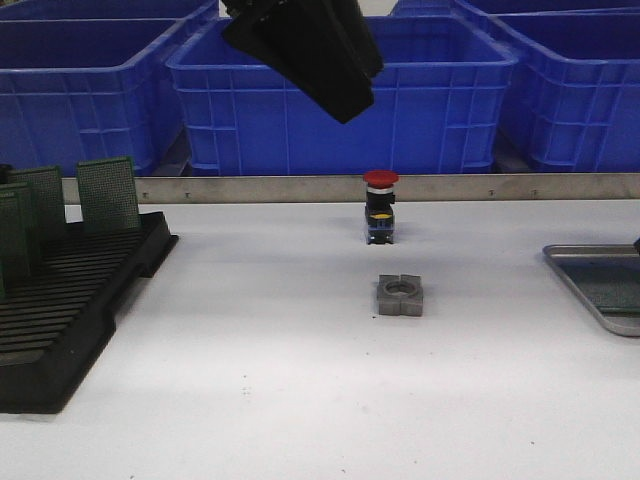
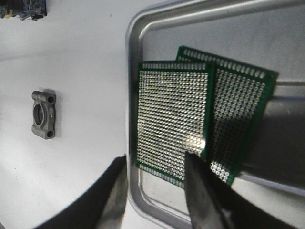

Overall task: Place circuit board on tray
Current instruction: 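Lower the second board into the silver tray with the right gripper and release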

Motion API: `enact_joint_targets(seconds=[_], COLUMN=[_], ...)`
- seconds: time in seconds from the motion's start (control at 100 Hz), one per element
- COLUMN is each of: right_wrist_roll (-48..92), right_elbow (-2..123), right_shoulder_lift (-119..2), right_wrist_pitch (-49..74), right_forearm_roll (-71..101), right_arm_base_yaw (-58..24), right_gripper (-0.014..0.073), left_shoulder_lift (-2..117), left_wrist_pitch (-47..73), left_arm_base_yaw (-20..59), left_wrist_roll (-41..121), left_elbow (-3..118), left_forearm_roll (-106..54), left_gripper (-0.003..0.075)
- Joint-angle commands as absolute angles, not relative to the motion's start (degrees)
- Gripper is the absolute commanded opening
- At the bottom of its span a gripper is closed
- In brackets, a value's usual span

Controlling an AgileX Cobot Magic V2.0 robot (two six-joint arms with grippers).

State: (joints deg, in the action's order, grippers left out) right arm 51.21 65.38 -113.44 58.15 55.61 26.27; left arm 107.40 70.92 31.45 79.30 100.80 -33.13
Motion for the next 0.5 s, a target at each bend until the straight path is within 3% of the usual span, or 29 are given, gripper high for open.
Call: enact_joint_targets(seconds=[0.0,0.49], right_wrist_roll=[51.1,51.1], right_elbow=[66.7,66.7], right_shoulder_lift=[-110.8,-110.8], right_wrist_pitch=[59.5,59.4], right_forearm_roll=[57.5,57.5], right_arm_base_yaw=[26.6,26.6], right_gripper=[0.039,0.0395], left_shoulder_lift=[104.2,104.2], left_wrist_pitch=[72.8,72.8], left_arm_base_yaw=[31.8,31.8], left_wrist_roll=[79.2,79.2], left_elbow=[102.3,102.3], left_forearm_roll=[-35.9,-35.9], left_gripper=[0.0629,0.0629])
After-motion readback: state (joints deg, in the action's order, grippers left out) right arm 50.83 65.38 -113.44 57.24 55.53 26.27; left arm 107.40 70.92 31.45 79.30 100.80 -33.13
